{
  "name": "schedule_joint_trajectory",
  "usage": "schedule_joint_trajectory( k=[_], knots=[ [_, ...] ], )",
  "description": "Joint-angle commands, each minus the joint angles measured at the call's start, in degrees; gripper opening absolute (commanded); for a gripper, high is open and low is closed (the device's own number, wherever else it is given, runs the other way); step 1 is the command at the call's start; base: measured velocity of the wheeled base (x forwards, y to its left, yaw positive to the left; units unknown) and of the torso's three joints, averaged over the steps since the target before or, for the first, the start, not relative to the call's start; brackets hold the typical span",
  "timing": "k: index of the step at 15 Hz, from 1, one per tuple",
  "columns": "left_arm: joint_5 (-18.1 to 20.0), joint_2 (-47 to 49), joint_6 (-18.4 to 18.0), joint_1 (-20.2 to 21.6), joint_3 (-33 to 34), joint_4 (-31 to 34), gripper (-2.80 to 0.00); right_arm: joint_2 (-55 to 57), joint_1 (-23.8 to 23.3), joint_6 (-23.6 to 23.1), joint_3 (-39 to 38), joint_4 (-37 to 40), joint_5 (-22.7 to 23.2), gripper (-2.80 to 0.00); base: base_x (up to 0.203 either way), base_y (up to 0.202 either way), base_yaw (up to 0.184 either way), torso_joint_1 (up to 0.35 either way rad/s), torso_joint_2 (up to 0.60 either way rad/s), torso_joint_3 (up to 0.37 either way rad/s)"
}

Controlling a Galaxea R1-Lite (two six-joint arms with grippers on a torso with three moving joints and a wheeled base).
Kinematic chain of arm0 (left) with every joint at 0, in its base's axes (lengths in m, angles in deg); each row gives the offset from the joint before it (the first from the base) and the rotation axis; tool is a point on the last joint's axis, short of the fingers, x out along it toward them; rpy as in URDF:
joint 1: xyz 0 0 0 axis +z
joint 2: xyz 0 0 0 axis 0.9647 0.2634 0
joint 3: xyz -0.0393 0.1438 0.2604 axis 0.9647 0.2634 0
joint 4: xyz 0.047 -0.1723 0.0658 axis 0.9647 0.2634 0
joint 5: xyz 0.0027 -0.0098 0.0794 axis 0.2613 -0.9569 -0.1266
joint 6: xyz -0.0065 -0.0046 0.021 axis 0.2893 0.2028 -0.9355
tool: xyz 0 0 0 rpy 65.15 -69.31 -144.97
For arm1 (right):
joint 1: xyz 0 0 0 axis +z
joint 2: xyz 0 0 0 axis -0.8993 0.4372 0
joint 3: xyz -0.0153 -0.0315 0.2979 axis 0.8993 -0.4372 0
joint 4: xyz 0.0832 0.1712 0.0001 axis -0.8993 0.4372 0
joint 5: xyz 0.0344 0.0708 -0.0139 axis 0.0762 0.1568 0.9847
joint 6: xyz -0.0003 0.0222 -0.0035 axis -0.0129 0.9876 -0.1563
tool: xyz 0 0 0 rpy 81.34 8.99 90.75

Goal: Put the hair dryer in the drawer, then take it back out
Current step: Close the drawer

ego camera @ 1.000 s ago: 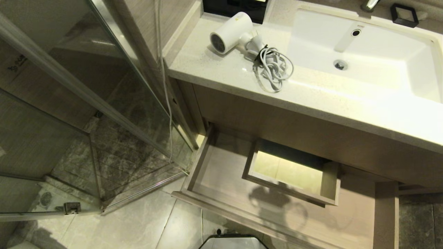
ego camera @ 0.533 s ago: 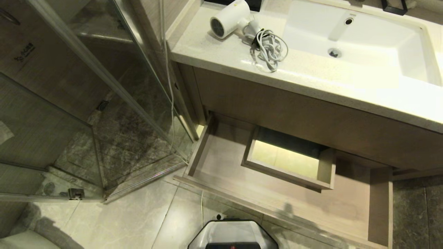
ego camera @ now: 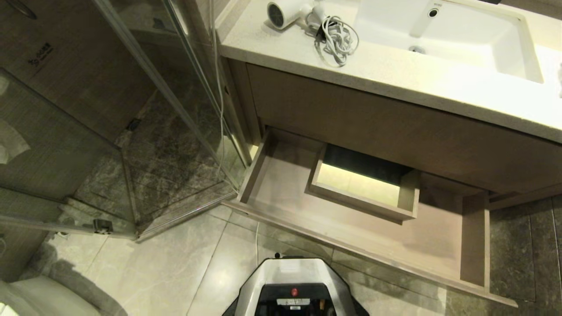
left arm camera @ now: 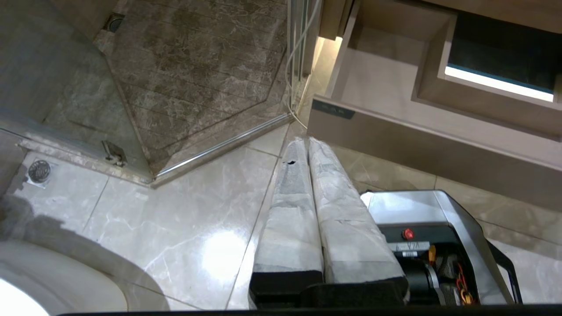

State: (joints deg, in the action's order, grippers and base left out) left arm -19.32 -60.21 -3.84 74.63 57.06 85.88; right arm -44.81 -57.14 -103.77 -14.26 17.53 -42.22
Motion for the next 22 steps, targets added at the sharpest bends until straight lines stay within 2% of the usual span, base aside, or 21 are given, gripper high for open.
schedule_joint_trajectory(
  k=[1, 5, 22],
  knots=[
    [0.0, 0.0, 0.0, 0.0, 0.1, 0.0, -2.8, -0.4, 0.0, -0.1, -0.7, 0.1, -0.2, -2.8, 0.0, 0.0, 0.0, -0.149, -0.17, -0.325],
    [0.0, 0.0, 0.0, 0.0, 0.1, 0.0, -2.8, -1.6, -0.3, 1.9, -2.1, -1.3, -0.3, -2.8, 0.0, 0.0, 0.0, -0.135, -0.02, -0.142],
    [0.0, 0.0, 0.0, 0.0, 0.1, 0.0, -2.8, -3.2, -0.4, 2.0, -4.0, -1.5, -0.3, -2.8, 0.0, 0.0, 0.0, -0.186, 0.32, 0.129]
  ],
)
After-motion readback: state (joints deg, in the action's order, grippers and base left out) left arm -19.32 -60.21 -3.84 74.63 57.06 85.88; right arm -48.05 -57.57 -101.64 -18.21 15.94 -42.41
